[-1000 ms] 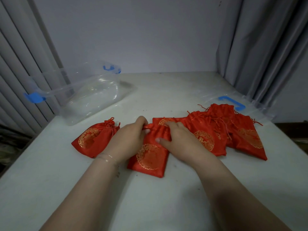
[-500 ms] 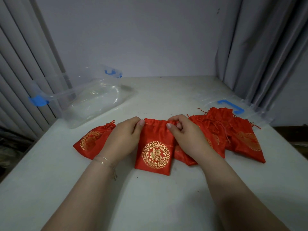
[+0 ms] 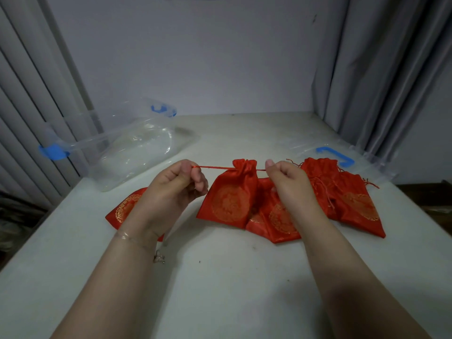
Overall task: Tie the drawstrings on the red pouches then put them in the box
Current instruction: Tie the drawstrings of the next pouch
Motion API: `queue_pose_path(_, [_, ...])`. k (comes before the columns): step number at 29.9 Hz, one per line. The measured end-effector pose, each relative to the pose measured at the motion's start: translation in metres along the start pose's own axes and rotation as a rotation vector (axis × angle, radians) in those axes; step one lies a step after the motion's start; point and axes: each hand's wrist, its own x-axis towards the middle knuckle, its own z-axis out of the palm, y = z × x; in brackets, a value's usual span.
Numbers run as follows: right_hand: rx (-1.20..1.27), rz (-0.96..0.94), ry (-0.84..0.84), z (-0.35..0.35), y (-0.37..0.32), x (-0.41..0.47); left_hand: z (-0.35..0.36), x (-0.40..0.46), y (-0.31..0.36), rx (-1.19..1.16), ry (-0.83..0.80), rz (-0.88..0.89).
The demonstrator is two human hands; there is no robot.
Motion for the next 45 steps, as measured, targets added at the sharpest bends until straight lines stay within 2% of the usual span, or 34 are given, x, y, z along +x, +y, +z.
queue_pose_path(4, [0.03,-0.062,0.135,-0.002,0.001,0.001,0.001,-0.005,0.0,-0.046,-0.178,0.084])
queue_pose_path(8, [-0.187,-0.163,0.167,0.002,0.007,0.004,0.008,-0.009,0.002,0.031,-0.269,0.118])
queue_pose_path(11, [-0.257,-0.141,0.087,0.006,0.015,0.009,0.013,-0.01,0.005,0.135,-0.298,0.11])
queue_pose_path(15, [-0.513,-0.135,-0.114,0.016,0.022,0.009,0.025,-0.015,0.007,0.269,-0.426,0.122])
queue_pose_path(17, [-0.61,-0.125,-0.195,0.018,0.023,0.009,0.031,-0.015,0.006,0.371,-0.375,0.118])
queue_pose_path(20, [-0.656,-0.131,-0.209,0.018,0.027,0.008,0.033,-0.012,-0.001,0.614,-0.207,0.096])
queue_pose_path(22, [-0.588,-0.128,-0.169,0.019,0.027,0.005,0.029,-0.009,-0.006,0.794,-0.083,0.062])
queue_pose_path(25, [-0.346,-0.09,-0.159,0.017,0.019,0.001,0.021,-0.002,-0.013,0.97,0.016,0.04])
queue_pose_path(29, [-0.191,-0.115,-0.222,0.017,-0.001,-0.015,0.015,0.003,-0.02,0.994,0.099,-0.017])
queue_pose_path(32, [-0.091,-0.145,-0.308,0.023,-0.007,-0.026,0.016,0.004,-0.025,0.997,0.141,0.024])
queue_pose_path(37, [-0.181,-0.294,-0.435,0.031,-0.003,-0.035,0.018,0.004,-0.027,1.075,0.169,0.175])
queue_pose_path(42, [-0.089,-0.134,-0.187,0.023,-0.001,-0.021,0.019,0.005,-0.03,1.126,0.168,0.292])
queue_pose_path(45, [-0.006,-0.066,-0.259,0.023,0.0,-0.018,0.022,0.006,-0.032,1.177,0.138,0.336])
